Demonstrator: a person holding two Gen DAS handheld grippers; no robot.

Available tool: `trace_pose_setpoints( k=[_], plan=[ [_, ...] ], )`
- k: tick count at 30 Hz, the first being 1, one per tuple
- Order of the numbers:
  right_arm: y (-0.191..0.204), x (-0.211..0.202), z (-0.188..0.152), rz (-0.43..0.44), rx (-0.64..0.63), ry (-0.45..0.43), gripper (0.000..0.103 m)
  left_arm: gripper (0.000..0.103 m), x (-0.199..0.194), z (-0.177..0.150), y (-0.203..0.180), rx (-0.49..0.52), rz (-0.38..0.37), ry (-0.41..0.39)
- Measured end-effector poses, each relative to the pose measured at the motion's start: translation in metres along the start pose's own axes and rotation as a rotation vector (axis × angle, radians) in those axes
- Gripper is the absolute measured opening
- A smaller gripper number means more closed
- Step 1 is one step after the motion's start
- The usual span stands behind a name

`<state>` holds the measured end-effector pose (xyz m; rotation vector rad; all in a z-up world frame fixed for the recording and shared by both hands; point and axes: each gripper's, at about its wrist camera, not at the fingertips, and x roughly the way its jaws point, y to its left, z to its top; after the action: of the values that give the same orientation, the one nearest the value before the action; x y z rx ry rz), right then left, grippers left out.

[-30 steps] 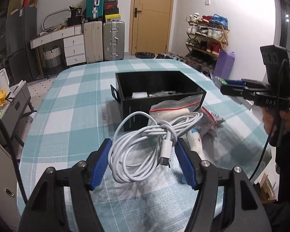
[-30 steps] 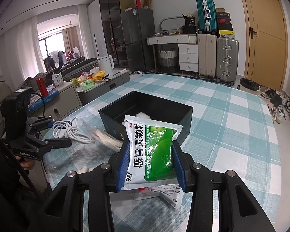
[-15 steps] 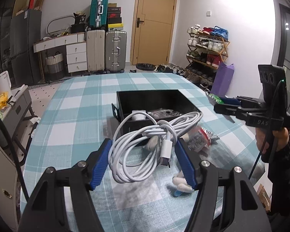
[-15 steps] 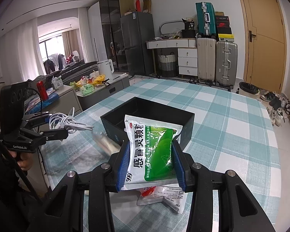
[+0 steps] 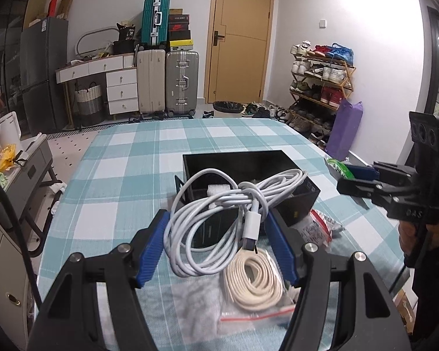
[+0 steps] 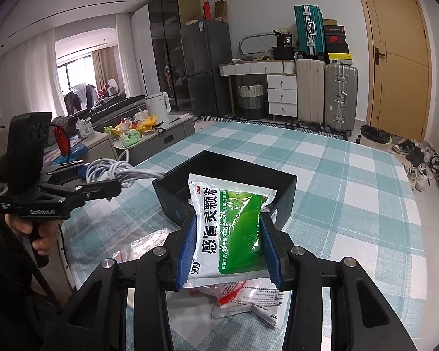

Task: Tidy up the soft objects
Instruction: 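Carry the white cable with the left tool while the right tool carries the sachet over the box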

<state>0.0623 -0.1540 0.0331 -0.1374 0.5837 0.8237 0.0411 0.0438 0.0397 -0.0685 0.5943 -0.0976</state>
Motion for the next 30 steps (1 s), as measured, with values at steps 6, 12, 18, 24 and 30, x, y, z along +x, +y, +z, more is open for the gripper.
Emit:
trace_pose_setpoints(
  k=[6,12,18,24,30],
  plan=[
    [0.005,0.003,0.002,-0.007,-0.003,-0.001,0.042,0.066,0.015,0.009,-0.004,0.01,0.02,-0.002],
    [0.009,0.007,0.006,-0.011,-0.008,0.0,0.042,0.066,0.027,0.017,-0.004,-0.008,0.036,0.001],
    [0.012,0.011,0.009,-0.012,-0.008,0.005,0.042,0.066,0.036,0.021,-0.004,-0.009,0.056,0.003],
    [0.014,0.016,0.013,-0.02,-0.003,0.01,0.042,0.066,0.045,0.025,-0.003,-0.014,0.074,0.01],
    [0.01,0.023,0.017,-0.024,0.013,0.01,0.042,0.066,0.053,0.028,-0.003,-0.015,0.106,0.017]
  ],
)
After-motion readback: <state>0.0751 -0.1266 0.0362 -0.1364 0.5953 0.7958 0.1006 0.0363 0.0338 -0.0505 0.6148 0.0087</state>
